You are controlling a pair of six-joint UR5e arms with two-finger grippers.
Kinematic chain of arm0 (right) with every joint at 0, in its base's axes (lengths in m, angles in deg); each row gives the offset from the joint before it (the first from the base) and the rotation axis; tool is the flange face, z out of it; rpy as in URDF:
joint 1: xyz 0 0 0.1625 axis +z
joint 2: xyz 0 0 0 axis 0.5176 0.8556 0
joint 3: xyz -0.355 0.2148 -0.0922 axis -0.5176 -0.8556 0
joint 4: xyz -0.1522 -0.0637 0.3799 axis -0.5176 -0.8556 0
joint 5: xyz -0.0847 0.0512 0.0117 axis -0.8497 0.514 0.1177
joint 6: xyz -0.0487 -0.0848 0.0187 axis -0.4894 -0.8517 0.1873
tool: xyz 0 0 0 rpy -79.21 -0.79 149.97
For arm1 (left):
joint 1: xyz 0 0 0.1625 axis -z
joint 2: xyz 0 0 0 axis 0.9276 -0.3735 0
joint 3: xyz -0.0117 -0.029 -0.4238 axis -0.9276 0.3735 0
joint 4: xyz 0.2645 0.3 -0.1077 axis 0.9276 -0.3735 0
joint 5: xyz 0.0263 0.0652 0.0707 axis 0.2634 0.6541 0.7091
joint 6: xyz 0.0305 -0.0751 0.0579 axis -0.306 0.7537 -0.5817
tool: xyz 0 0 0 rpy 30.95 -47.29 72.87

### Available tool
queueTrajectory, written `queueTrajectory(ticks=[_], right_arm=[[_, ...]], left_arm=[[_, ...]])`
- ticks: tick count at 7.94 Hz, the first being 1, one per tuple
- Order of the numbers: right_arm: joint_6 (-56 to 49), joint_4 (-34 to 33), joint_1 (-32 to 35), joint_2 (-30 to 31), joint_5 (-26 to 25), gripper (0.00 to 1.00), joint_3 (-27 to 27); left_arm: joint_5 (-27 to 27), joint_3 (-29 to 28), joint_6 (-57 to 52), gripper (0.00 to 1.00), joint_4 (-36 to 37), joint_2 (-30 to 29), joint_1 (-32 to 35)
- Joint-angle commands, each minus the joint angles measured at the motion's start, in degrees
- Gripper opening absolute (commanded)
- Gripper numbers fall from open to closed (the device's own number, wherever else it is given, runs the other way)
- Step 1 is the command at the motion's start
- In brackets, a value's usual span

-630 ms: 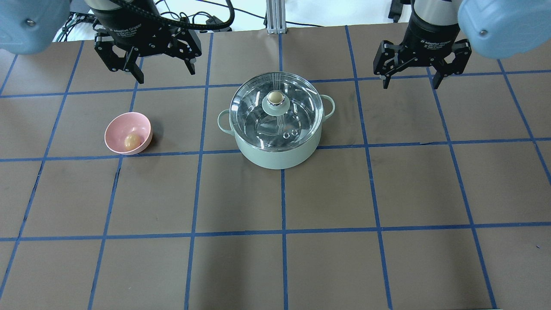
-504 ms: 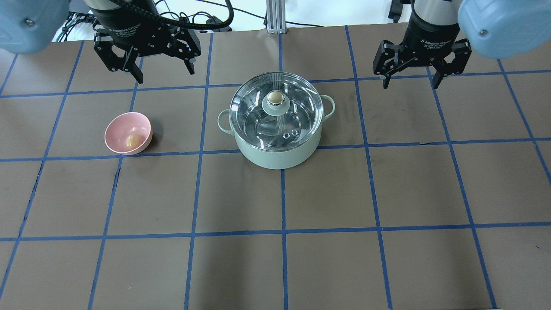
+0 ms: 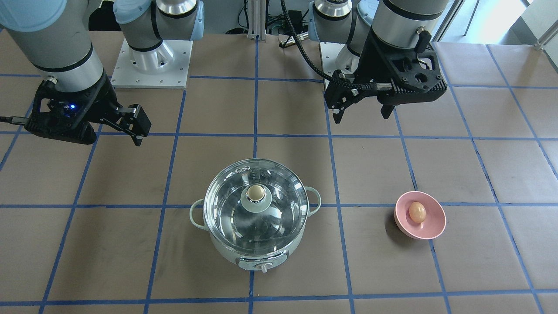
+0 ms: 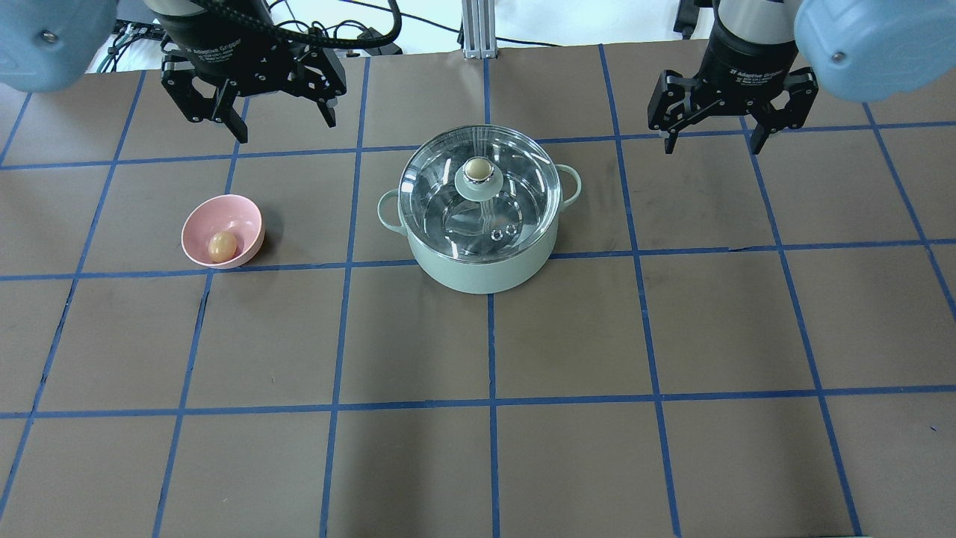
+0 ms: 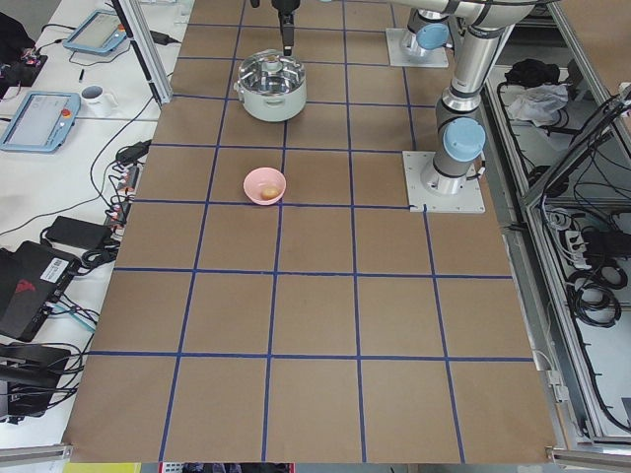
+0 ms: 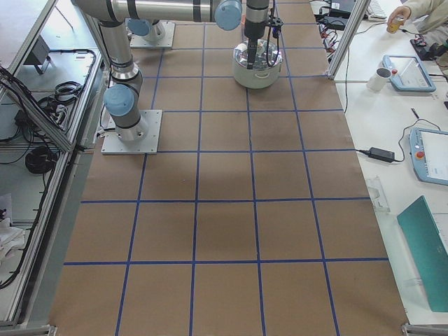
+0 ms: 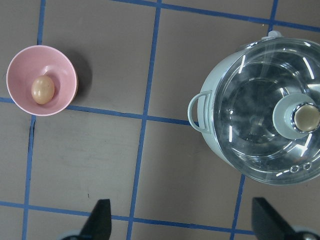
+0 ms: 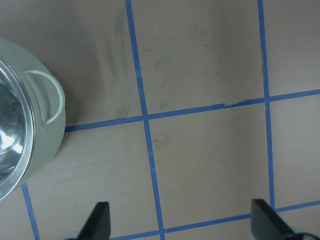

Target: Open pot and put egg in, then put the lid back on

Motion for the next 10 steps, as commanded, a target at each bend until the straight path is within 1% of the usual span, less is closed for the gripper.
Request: queueTrajectory(ticks=[1,2,3,5,6,7,8,9,10], right_arm=[[-0.68,-2.93,0.09,-0.57,0.65,1.0,0.0],[-0.86,-4.95,0.52,-1.09,1.52,1.0,-0.09],[0.18,-6.72,1.83,-2.05,5.27,1.0,-0.7],[4.47,-13.03,8.23,-5.3,5.66,1.0,-1.32],[9.02,-15.24,11.83,-8.1,5.75,1.0,-2.71],[13.77,-17.26,15.43,-11.7,5.84,1.0,-5.07],[15.9,-18.24,17.99,-14.86,5.84,1.0,-6.75],[18.01,-20.6,19.32,-16.55,6.19,1.0,-6.85],[18.3,-21.23,20.21,-17.44,7.67,1.0,-6.85]], left_arm=[[-0.26,0.0,-0.5,1.0,0.13,-1.03,-3.95],[-0.27,0.09,-1.89,1.0,0.3,-2.26,-6.33],[0.26,0.09,-6.0,1.0,0.83,-5.14,-7.92],[0.61,0.18,-9.79,1.0,5.9,-11.21,-13.88],[0.79,0.35,-16.6,1.0,6.37,-12.71,-17.21],[1.48,1.48,-22.33,1.0,8.81,-15.08,-20.47],[1.75,3.93,-23.6,1.0,13.88,-17.54,-22.07],[1.76,6.04,-23.01,1.0,17.84,-19.04,-22.08],[1.76,7.89,-22.91,1.0,22.15,-21.06,-22.08]])
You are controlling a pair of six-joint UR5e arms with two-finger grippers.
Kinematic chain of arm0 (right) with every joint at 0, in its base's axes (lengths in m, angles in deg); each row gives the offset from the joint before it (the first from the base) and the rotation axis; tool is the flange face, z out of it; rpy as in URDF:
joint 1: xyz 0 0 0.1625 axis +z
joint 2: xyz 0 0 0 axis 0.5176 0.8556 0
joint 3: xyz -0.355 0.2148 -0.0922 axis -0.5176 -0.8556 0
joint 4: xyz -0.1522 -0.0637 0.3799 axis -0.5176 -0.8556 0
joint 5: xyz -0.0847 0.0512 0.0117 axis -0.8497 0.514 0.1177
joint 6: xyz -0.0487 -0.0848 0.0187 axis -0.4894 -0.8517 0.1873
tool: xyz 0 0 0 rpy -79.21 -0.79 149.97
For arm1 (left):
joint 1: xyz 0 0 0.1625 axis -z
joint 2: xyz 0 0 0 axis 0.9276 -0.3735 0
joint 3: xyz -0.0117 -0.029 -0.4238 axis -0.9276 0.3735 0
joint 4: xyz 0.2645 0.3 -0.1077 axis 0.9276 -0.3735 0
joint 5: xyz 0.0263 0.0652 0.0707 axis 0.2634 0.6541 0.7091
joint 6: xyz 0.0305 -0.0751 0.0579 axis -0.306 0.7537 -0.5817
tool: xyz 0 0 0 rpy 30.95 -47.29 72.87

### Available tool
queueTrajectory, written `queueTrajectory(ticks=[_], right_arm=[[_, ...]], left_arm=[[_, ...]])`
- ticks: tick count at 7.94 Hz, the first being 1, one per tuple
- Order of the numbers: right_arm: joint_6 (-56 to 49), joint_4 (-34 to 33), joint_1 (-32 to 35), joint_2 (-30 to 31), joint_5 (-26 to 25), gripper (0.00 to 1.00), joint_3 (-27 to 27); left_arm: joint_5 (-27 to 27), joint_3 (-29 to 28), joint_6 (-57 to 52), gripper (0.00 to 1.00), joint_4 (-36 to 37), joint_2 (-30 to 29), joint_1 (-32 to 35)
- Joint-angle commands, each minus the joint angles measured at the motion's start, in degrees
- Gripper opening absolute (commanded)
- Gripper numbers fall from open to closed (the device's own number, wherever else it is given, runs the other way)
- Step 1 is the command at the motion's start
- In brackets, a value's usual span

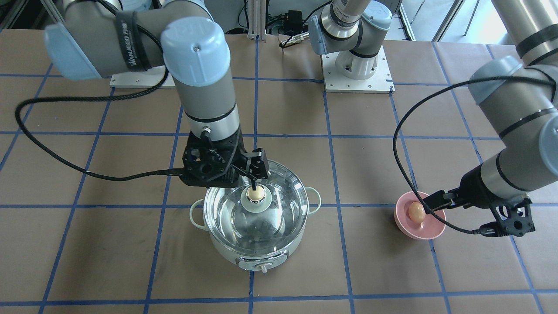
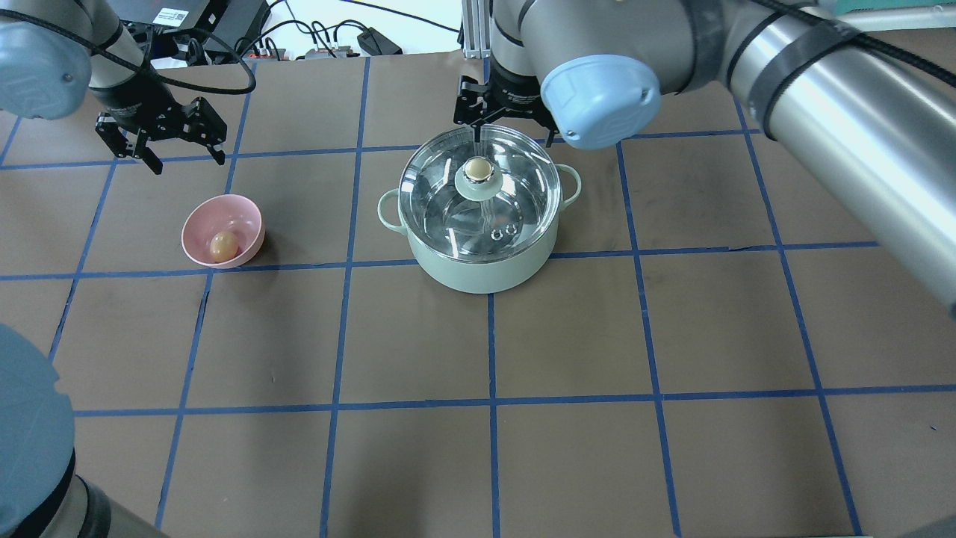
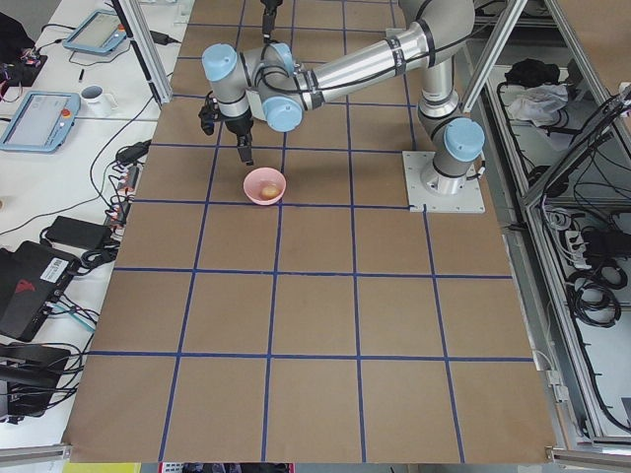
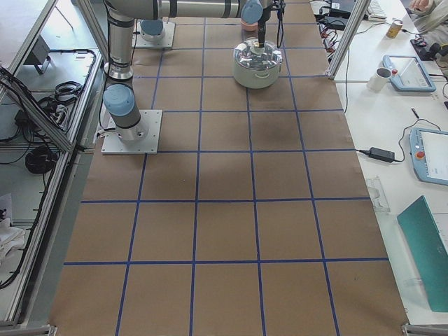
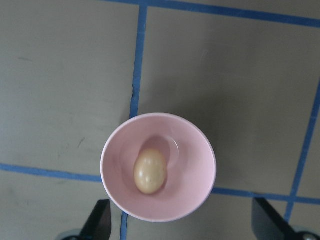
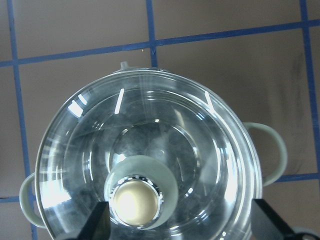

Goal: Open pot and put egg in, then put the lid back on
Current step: 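Lower the right gripper onto the lid knob while the left descends to the egg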

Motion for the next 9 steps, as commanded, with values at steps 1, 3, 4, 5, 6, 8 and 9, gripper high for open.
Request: queueTrajectory(ticks=[1,3,4,5,6,8,9], right_arm=[[2.77,-2.5,2.81,-3.7,1.8,1.0,-0.69],[4.26,-2.41,2.9,-4.67,1.89,1.0,-0.61],[4.18,-2.32,2.9,-4.76,1.89,0.95,-0.52],[4.18,-2.32,2.9,-5.02,1.89,0.88,-0.43],[4.0,-2.15,2.9,-5.28,1.89,0.66,-0.43],[3.56,-1.89,2.9,-5.37,1.98,0.29,-0.43],[3.39,-1.8,2.9,-5.37,1.98,0.22,-0.43]], left_arm=[[-0.04,4.35,-0.55,1.0,8.04,-4.55,-0.8],[-0.57,4.36,-0.2,1.0,8.48,-6.22,-0.8],[-1.44,4.36,1.81,1.0,8.57,-7.19,-0.72],[-1.1,4.45,2.09,1.0,8.49,-7.46,-0.8],[-0.32,5.58,1.22,1.0,8.49,-7.46,-0.8],[0.48,6.91,0.68,1.0,7.7,-5.62,-0.72],[1.18,7.69,-0.01,1.0,6.91,-5.01,-0.8]])
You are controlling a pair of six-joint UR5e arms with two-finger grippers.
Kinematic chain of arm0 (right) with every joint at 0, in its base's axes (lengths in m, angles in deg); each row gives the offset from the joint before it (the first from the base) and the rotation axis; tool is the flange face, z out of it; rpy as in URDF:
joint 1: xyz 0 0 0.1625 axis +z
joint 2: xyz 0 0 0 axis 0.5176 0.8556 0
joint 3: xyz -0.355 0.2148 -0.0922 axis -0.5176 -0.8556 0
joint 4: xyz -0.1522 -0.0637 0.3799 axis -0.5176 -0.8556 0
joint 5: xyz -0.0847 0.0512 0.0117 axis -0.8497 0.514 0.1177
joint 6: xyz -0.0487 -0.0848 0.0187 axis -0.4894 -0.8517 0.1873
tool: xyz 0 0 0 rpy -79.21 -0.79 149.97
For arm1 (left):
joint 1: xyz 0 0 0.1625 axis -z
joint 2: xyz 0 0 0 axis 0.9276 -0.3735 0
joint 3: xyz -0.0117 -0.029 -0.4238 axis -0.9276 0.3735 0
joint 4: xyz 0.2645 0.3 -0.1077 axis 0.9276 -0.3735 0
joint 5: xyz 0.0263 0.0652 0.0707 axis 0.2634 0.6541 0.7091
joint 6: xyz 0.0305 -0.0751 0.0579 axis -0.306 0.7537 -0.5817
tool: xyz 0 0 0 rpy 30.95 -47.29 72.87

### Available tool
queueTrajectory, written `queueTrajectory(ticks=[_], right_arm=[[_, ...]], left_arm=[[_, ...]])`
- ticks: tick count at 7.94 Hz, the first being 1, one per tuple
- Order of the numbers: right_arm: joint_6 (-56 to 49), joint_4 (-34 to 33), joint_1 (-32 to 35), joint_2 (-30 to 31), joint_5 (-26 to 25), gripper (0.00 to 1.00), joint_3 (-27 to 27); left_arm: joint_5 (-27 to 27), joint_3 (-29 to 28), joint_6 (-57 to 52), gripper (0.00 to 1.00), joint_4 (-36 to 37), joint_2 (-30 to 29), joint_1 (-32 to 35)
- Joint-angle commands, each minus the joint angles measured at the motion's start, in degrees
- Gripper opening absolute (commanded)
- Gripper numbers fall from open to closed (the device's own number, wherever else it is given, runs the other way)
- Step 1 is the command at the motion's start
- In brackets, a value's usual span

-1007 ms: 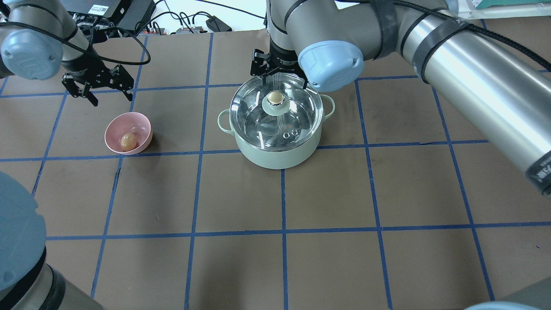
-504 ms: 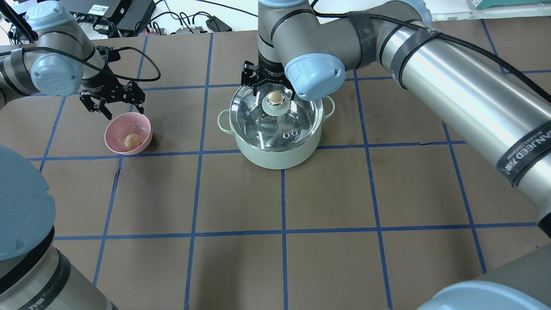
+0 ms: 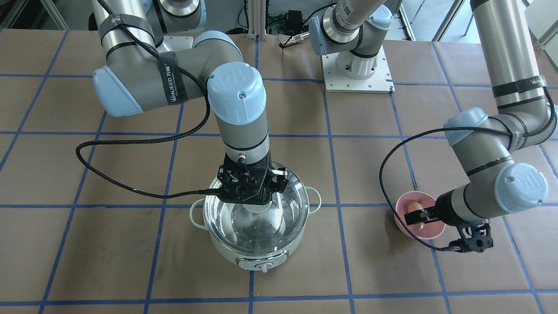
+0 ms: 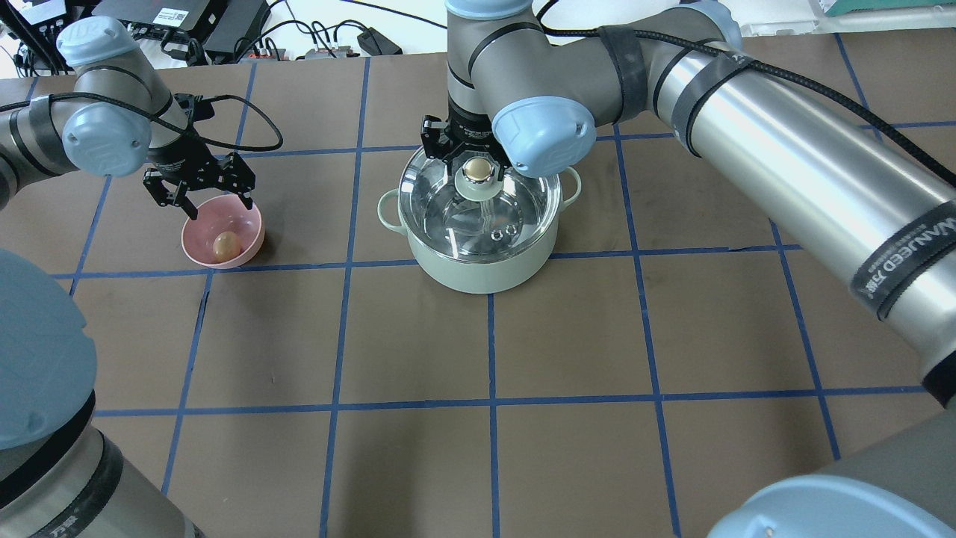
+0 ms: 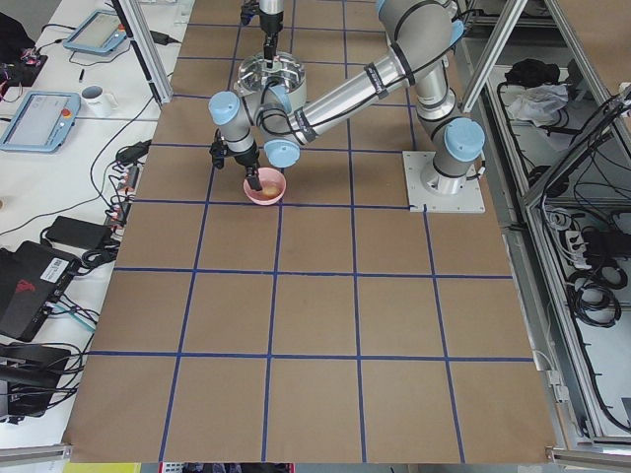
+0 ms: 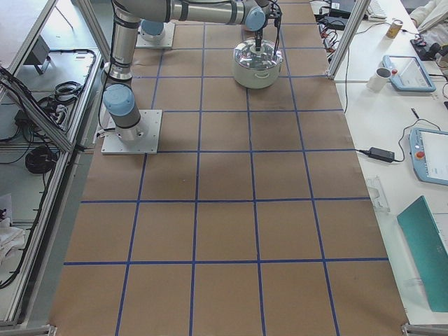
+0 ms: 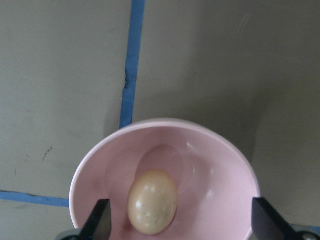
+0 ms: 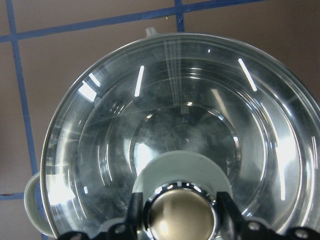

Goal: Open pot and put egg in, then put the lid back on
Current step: 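Lower the right gripper onto the lid knob while the left descends to the egg, then lift the glass lid off with the right gripper while the left grasps the egg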

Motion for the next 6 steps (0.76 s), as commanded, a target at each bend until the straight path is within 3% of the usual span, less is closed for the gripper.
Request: queueTrajectory(ticks=[1,2,6], right_arm=[[-0.54,0.36,0.01,-0.06,0.04,0.08,0.01],[-0.81,0.36,0.01,0.29,0.39,0.03,-0.08],[-8.16,7.72,-2.7,7.21,-0.4,0.0,-0.7]], left_arm=[[2.49,1.68,-5.36,1.0,-1.3,1.22,-0.02],[2.59,1.86,-7.32,1.0,-1.3,1.04,-0.11],[2.24,2.74,-7.25,1.0,-1.12,0.08,-0.11]])
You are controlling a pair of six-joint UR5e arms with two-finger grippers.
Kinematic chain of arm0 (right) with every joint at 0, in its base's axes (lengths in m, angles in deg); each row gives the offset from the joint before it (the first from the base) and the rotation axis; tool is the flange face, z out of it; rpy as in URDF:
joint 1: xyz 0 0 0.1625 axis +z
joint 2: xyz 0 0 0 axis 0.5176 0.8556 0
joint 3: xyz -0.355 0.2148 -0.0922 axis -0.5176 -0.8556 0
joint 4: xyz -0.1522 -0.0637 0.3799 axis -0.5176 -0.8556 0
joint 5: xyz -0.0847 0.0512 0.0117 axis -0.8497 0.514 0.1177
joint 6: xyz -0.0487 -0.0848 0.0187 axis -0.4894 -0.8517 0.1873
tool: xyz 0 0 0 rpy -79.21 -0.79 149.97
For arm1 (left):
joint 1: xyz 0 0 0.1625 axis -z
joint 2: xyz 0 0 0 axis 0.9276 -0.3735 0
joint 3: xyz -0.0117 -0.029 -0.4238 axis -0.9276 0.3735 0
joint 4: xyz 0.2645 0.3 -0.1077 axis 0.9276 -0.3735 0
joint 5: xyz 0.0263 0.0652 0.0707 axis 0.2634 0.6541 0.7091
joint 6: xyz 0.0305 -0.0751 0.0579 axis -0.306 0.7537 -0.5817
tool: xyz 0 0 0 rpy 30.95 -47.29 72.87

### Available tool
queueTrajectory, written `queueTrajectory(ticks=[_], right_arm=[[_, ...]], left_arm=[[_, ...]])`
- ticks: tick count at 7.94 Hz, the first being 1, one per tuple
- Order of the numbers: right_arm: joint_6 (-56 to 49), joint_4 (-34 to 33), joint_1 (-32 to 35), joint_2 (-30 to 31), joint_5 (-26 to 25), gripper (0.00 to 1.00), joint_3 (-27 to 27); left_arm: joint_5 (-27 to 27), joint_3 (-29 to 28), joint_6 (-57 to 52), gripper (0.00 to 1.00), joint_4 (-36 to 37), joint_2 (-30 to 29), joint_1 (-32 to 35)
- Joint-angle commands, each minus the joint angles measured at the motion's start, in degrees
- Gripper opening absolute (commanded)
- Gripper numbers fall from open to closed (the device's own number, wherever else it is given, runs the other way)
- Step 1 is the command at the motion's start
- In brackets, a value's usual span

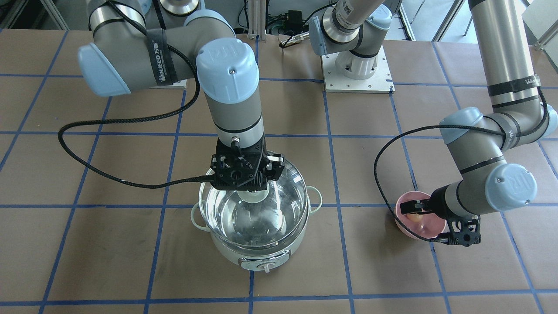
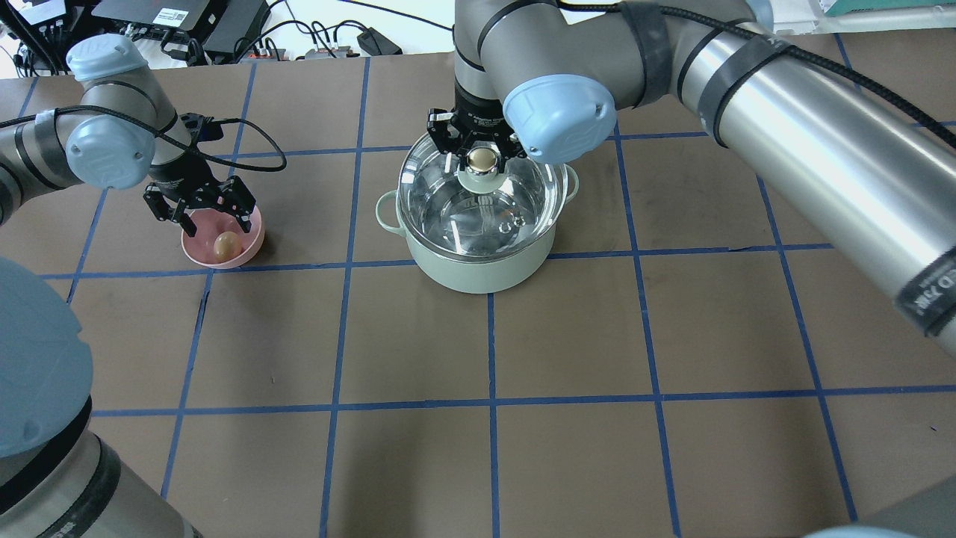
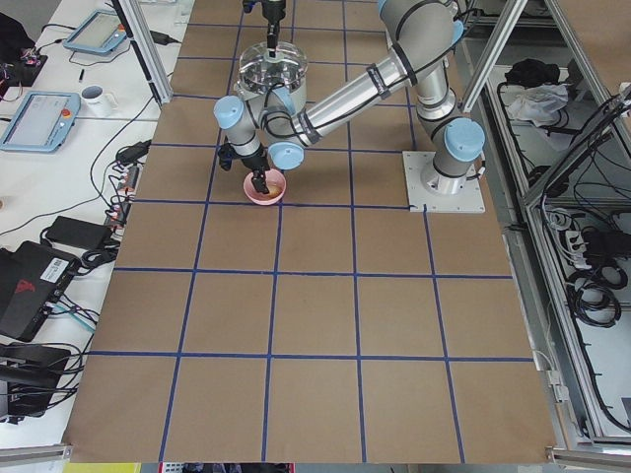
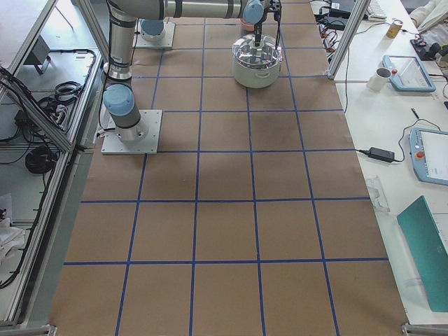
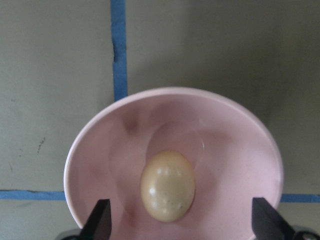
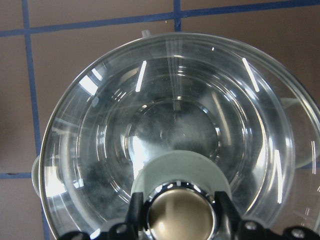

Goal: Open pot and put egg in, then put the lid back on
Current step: 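Lift the glass lid off with the right gripper while the left grasps the egg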

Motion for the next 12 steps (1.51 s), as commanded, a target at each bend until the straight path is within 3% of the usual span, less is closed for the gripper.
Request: queueTrajectory(ticks=[1,3,7,12], right_arm=[[-7.4,6.67,-4.91,6.08,-0.23,0.0,-0.07],[-16.26,13.09,-11.84,10.12,-0.75,0.0,0.02],[-24.12,16.44,-22.67,13.29,-3.31,0.0,0.9],[-23.08,16.37,-23.04,13.74,-3.22,0.0,2.39]], left_arm=[[0.22,0.41,-0.66,1.0,0.19,-0.28,-0.01],[0.31,0.58,-0.66,1.0,0.54,-0.71,-0.01],[0.4,0.58,-0.84,1.0,0.54,-1.16,-0.01],[0.4,0.58,-1.72,0.97,0.72,-2.3,-0.01]])
